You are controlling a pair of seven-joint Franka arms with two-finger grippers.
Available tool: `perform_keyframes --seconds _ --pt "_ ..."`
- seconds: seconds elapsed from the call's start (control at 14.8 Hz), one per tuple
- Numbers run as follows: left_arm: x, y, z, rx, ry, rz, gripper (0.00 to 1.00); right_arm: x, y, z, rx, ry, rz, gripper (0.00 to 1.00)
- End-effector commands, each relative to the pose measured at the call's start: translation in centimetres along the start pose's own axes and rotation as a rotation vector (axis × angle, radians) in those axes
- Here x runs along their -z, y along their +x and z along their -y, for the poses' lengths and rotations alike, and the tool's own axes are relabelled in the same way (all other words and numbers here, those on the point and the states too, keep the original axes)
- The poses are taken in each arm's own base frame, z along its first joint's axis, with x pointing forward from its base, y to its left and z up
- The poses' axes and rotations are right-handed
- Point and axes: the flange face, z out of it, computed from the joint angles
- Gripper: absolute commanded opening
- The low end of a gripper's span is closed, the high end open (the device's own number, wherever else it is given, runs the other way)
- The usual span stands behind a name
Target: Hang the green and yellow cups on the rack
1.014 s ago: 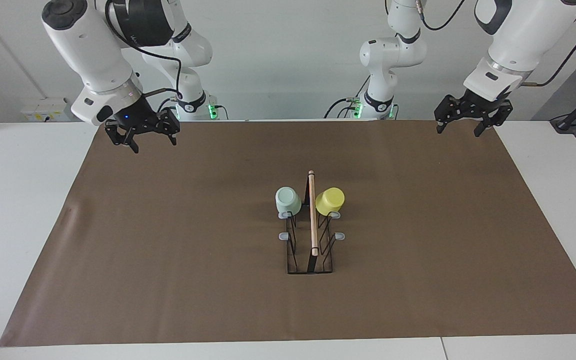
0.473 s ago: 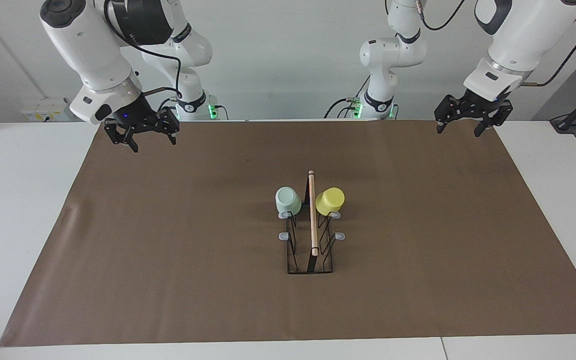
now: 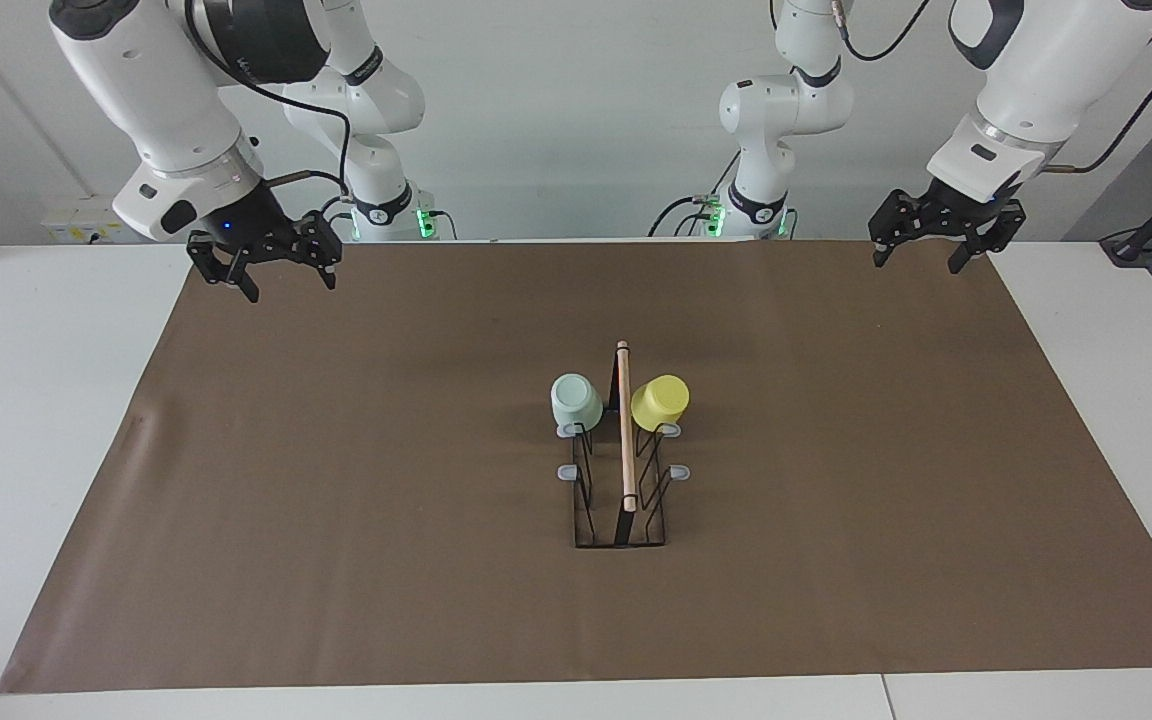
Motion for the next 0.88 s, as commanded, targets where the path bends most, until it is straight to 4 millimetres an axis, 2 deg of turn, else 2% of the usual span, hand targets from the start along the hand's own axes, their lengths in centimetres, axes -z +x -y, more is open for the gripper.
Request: perform_keyframes --seconds 0.0,0.81 --pt "0.44 -0.43 0.27 -0.007 -0.012 -0.021 1.0 0.59 -0.25 -0.49 -0.031 -0.002 0.006 1.0" --pt "0.47 -0.18 -0.12 -0.014 -0.01 -0.038 1.0 0.52 -0.14 -0.43 -0.017 -0.069 0.007 1.0"
